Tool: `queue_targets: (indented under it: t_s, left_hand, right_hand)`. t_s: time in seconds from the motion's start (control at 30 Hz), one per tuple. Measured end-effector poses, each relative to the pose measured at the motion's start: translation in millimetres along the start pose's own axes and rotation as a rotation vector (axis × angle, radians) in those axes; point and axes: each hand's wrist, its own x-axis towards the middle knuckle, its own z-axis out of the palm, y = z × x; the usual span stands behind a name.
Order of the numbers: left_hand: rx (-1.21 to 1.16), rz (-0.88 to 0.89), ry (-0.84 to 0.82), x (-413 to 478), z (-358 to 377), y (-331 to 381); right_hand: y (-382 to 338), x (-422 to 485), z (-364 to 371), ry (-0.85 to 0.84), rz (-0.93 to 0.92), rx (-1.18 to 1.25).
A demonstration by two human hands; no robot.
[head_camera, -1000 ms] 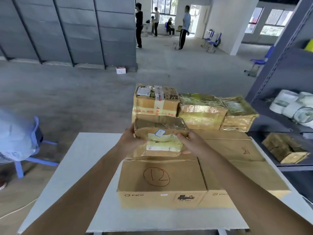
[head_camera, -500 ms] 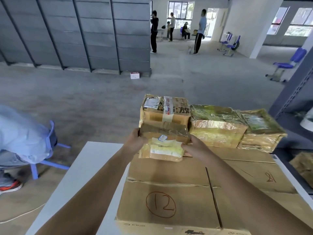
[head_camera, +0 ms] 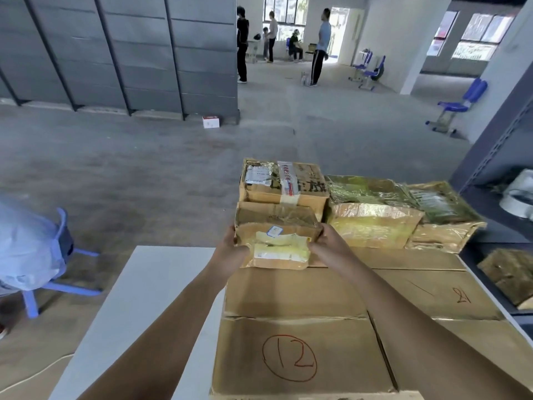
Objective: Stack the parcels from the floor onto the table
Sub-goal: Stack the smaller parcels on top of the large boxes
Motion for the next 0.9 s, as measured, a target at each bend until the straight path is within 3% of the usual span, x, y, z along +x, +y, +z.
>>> queue_targets:
  t_s: [0.3,0.9]
  left_hand:
    - [0.081,-0.001,-0.016,-5.4,1.5,-2.1]
    - [0.142,-0.061,0.038,-47.1,-15.6,-24.8]
  right_hand:
    - [3.7,-2.5,7.3,-0.037,0.061,-0.075]
    - [18.5,-72.2,21.8,0.074,0.055,-0.185]
